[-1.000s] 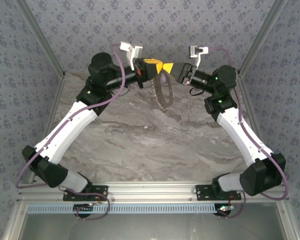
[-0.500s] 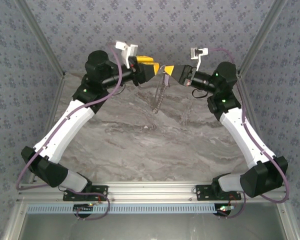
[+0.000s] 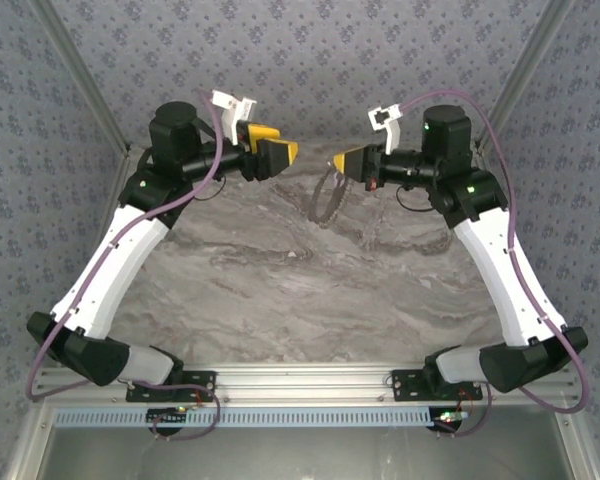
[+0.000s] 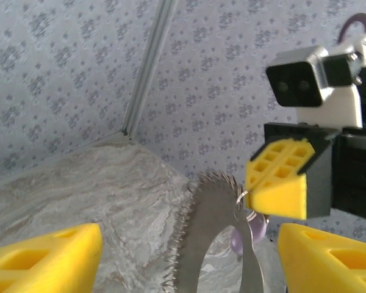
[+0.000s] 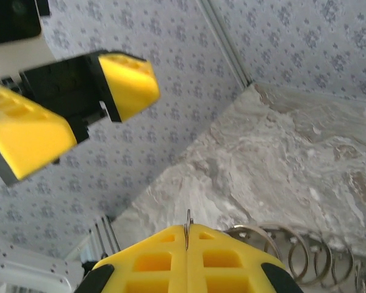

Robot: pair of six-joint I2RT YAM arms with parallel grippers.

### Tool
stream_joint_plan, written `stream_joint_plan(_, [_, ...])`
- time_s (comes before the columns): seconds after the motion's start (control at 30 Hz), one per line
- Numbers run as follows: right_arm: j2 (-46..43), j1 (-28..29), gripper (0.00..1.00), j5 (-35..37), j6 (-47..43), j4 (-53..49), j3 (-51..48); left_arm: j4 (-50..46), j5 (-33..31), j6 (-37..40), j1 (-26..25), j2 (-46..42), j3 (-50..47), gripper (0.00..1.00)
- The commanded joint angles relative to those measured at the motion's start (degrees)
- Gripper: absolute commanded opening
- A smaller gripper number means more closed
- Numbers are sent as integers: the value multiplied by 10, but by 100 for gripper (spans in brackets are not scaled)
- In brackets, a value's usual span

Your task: Put the keys on the keyring

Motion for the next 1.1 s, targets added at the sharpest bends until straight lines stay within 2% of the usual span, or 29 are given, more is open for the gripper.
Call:
stream_joint_plan(0.0, [18,7,0,8,-82,-89,32,-28,-62,-14,3,-27,-17,80])
stream_joint_plan(0.07, [26,9,0,2,-89,-100,39,-27,-75,-6,3,-38,-30,81])
stream_joint_plan(0.13, [35,12,0,-8,-99,-111,48,-16,-49,14,3,-47,-47,79])
stream_joint_plan(0.2, [45,14,0,-22,-108,-128,64,-15,3,33,4,-44,-52,71])
stream_joint_plan(0.3, [65,16,0,-52,-117,-154,94,-65,90,58,6,-14,-15,57])
stream_joint_plan(0.47, [85,22,0,-87,-116,-171,119,-103,175,67,7,26,21,47])
stream_joint_plan(0.8, [84,37,0,-127,-71,-127,120,-81,258,44,8,56,36,30])
stream_joint_plan(1.07, [92,48,0,-126,-56,-106,118,-66,292,26,8,68,39,28])
